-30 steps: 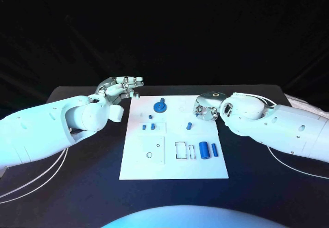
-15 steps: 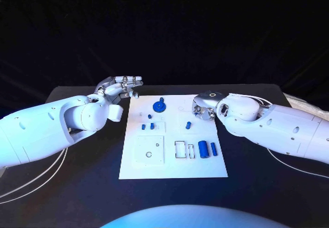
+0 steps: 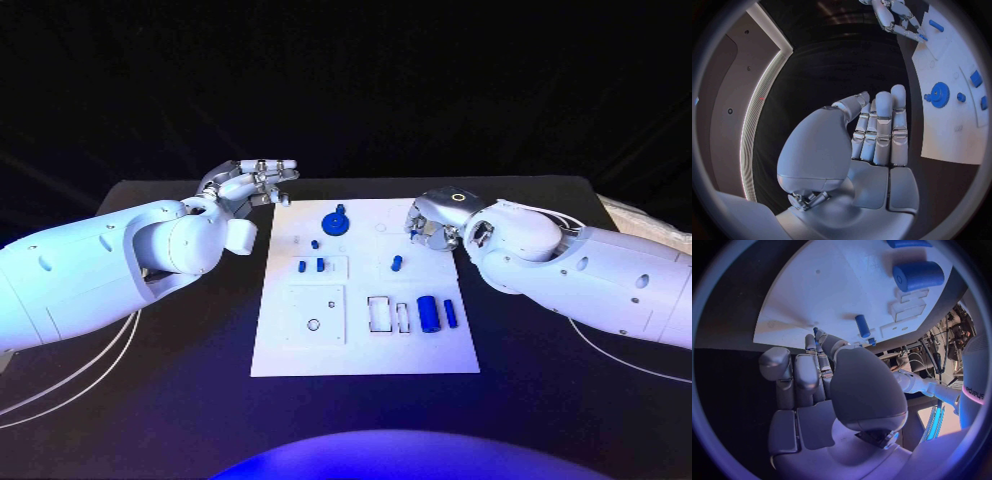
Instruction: Assemble the parts on the task board
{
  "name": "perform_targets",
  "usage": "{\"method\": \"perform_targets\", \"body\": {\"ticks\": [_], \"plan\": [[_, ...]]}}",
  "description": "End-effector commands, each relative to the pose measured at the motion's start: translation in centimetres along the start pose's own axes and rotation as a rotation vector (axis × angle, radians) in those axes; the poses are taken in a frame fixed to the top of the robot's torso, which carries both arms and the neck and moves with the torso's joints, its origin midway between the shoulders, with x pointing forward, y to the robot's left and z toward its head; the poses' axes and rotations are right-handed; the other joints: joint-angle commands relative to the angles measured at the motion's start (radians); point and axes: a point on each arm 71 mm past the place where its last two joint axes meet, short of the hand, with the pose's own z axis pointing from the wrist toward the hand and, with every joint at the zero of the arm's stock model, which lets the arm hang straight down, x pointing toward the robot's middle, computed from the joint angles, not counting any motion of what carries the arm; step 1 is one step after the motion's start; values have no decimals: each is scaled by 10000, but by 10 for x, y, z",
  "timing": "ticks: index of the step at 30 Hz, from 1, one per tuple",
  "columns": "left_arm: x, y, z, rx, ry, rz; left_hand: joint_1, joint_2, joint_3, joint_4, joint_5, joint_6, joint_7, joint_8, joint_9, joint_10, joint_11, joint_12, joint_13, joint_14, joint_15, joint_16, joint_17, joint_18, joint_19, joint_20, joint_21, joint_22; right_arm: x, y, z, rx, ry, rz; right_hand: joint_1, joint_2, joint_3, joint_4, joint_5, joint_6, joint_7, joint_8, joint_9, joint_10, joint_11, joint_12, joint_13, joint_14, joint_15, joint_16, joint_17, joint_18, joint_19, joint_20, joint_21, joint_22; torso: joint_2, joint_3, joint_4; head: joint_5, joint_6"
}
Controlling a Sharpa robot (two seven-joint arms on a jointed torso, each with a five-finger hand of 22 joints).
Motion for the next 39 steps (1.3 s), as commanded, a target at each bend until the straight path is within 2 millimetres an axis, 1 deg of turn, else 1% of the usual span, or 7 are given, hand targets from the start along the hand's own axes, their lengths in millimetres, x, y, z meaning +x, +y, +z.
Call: {"method": "perform_targets", "body": {"ticks": [1,10,14,19,24,29,39], "plan": [[1,-1,0,70,120,-87,-8,102,-55,11,-16,68,-3,61,8,43,24,24,8,19,25,-33,-17,122,-60,4,-41,-9,-9,0,-1,107,-602,691,16,153,35,-50,-7,49,-1,14,-2,64,-19,41,-4,316,-89,-15,-4,-56,57,-19,46,15,-9,-5,-7,-9,1],[2,-1,0,58,173,-102,-10,97,-76,-2,-13,42,7,57,0,7,33,41,3,9,29,-44,-40,119,-65,4,-57,-19,-22,10,-9,-189,-762,1454,5,147,47,-62,-14,52,13,12,3,71,-8,26,-12,313,-88,-20,-13,-57,62,-21,54,25,-16,-14,-9,14,-3],[2,0,1,51,195,-109,-10,97,-76,-2,-13,42,7,57,0,7,33,41,3,9,29,-44,-40,119,-65,4,-57,-19,-24,31,-13,-775,-661,1939,4,151,62,-73,-15,53,21,9,6,75,-2,14,-18,311,-90,-16,-10,-57,64,-23,59,30,-10,-5,-4,107,10],[4,0,1,41,243,-123,-15,96,-88,-7,-12,28,13,54,-4,-13,38,52,0,4,33,-49,-53,117,-68,5,-65,-24,-23,64,-15,-1621,-432,2327,2,155,80,-87,-10,50,30,4,9,77,4,-1,-25,306,-91,-28,-28,-55,61,-25,55,20,-13,-24,7,227,-4],[5,1,1,9,303,-136,-15,96,-88,-7,-12,28,13,54,-4,-13,38,52,0,4,33,-49,-53,117,-68,5,-65,-24,-12,97,-15,-2457,23,2510,-8,160,93,-94,-4,43,38,-3,11,77,11,-16,-33,302,-88,-36,-40,-53,58,-25,53,11,-2,-23,12,427,-47],[8,3,2,-18,372,-153,-19,98,-95,-7,-12,24,14,55,-5,-19,40,58,0,2,35,-51,-59,116,-69,6,-69,-27,8,120,-10,-2914,662,2558,-39,166,113,-104,-1,30,49,-16,15,61,25,-55,-51,297,-81,-39,-48,-49,44,-23,38,-22,-1,-39,4,614,-116],[11,4,3,-39,449,-174,-19,98,-95,-7,-12,24,14,55,-5,-19,40,58,0,2,35,-51,-59,116,-69,6,-69,-27,33,140,-4,-3241,1317,2493,-60,174,130,-114,2,21,56,-25,19,48,34,-84,-65,297,-75,-30,-40,-51,46,-20,45,-12,4,-20,-10,777,-192]]}}
